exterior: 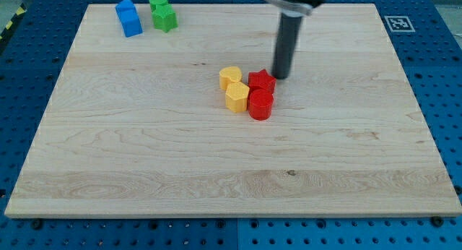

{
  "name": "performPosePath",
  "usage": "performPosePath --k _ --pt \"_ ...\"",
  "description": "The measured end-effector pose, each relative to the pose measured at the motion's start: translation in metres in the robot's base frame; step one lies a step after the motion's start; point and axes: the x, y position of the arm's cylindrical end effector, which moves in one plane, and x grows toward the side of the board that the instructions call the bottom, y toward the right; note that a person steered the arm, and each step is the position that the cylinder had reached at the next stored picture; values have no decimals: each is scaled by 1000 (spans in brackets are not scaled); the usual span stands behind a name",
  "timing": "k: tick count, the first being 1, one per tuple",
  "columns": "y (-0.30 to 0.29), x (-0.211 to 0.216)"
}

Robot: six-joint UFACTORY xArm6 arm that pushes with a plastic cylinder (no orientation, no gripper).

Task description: Separate the group of blocks

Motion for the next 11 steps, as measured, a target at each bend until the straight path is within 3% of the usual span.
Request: performPosePath --k 1,3,8,11 --pt "-35 -13" --pt "-39 -13" --pt "-28 44" --pt "-86 89"
